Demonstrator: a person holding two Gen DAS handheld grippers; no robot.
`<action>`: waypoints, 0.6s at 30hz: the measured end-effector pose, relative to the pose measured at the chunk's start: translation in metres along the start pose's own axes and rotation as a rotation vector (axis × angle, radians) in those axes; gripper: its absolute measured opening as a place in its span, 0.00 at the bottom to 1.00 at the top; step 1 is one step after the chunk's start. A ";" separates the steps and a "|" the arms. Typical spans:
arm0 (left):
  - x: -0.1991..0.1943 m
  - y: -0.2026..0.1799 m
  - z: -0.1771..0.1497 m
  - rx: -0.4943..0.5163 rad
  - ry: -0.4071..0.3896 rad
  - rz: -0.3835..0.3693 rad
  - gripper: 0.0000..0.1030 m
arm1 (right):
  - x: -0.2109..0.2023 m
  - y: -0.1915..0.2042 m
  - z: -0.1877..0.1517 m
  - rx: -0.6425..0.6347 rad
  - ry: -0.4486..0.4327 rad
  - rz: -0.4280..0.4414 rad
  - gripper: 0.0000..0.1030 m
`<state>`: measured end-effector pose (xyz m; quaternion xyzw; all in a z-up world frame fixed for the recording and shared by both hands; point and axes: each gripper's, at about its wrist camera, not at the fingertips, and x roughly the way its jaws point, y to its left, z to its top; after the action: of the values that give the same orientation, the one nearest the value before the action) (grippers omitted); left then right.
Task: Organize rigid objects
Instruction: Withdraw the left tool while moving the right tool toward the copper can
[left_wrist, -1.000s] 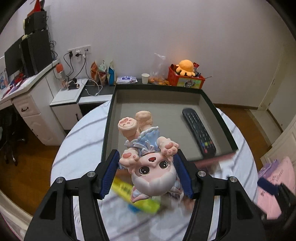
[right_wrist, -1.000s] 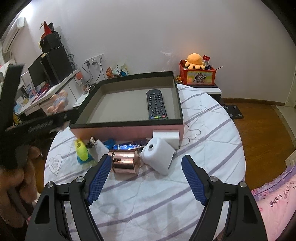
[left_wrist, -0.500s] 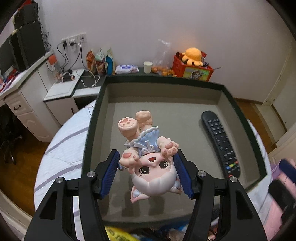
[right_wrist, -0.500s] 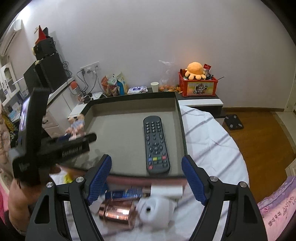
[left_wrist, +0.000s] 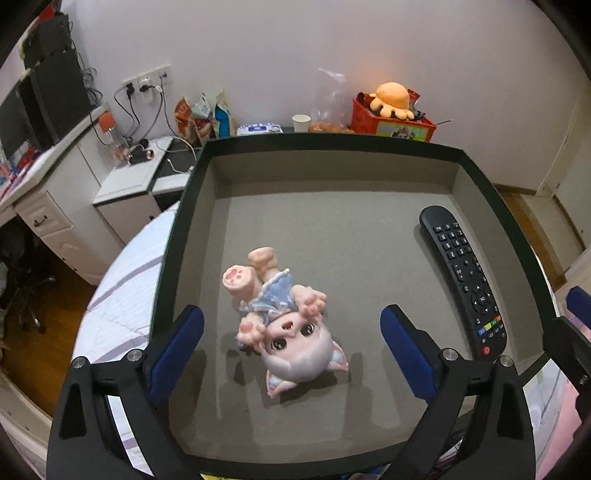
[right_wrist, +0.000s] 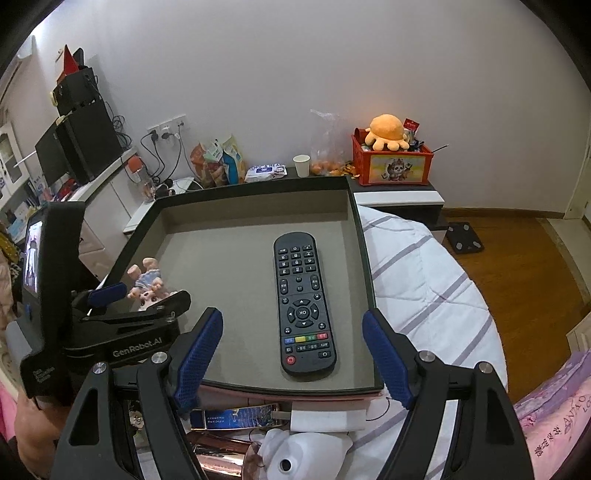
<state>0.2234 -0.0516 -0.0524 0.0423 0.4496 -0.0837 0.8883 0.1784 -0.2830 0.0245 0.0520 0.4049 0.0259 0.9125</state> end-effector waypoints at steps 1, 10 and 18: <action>-0.003 0.000 0.000 -0.001 -0.005 0.003 0.95 | -0.002 0.000 0.000 0.000 -0.002 -0.001 0.77; -0.069 0.008 -0.013 -0.030 -0.120 0.020 0.97 | -0.033 0.003 -0.008 -0.001 -0.028 -0.002 0.77; -0.123 0.016 -0.062 -0.060 -0.147 0.036 0.98 | -0.066 0.009 -0.031 -0.012 -0.041 0.003 0.77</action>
<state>0.1059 -0.0127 0.0105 0.0175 0.3846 -0.0572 0.9212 0.1115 -0.2774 0.0533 0.0479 0.3859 0.0288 0.9209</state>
